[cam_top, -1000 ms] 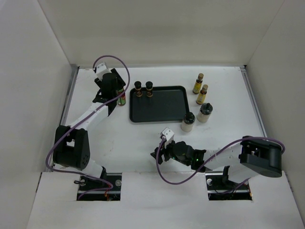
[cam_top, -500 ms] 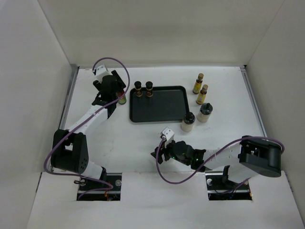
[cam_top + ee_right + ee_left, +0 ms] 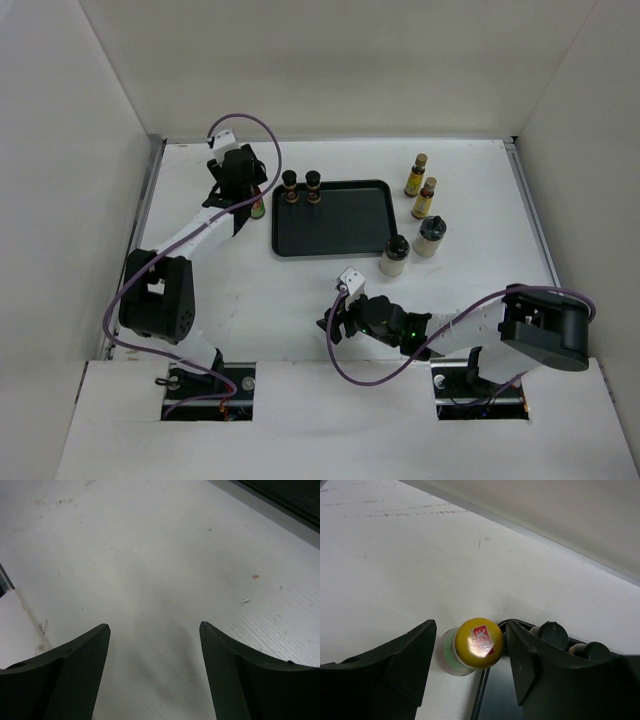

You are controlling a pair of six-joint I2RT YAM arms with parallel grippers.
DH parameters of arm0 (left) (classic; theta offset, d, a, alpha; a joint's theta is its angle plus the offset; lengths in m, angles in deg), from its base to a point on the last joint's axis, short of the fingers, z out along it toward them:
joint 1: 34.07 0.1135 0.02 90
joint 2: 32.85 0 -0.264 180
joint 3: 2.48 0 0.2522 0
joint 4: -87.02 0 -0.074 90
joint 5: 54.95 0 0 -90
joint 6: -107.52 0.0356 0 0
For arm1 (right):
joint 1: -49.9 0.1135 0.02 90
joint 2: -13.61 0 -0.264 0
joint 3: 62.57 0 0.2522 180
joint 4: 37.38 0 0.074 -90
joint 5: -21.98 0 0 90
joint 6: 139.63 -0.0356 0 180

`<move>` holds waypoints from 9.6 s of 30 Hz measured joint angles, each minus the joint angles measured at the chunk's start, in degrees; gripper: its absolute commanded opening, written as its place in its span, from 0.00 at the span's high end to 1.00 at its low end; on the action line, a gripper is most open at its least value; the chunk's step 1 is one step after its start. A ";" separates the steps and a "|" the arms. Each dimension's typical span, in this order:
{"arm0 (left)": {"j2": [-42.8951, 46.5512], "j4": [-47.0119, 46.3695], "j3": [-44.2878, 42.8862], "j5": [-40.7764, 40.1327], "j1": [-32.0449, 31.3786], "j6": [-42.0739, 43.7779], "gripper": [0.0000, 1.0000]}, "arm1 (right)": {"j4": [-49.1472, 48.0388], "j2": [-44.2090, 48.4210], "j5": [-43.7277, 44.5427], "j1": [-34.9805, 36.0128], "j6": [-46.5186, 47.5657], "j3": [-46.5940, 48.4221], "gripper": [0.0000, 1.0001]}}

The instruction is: Organize the condiment bottles

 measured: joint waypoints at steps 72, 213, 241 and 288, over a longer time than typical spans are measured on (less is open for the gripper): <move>18.97 -6.34 15.21 -7.76 -20.00 6.60 0.00 | 0.00 0.02 0.00 -0.96 -0.20 0.00 0.55; 38.56 -24.26 56.19 -8.68 -12.04 -16.31 0.00 | 35.93 6.75 18.47 -47.01 -5.88 18.69 0.47; 38.07 -24.90 56.19 -6.91 -11.06 -16.50 0.00 | 29.51 -16.02 12.61 -24.87 -4.61 37.70 0.27; 36.06 -25.55 56.17 -4.76 -10.64 -16.96 0.00 | 35.67 -12.52 10.12 -55.19 1.73 43.06 0.59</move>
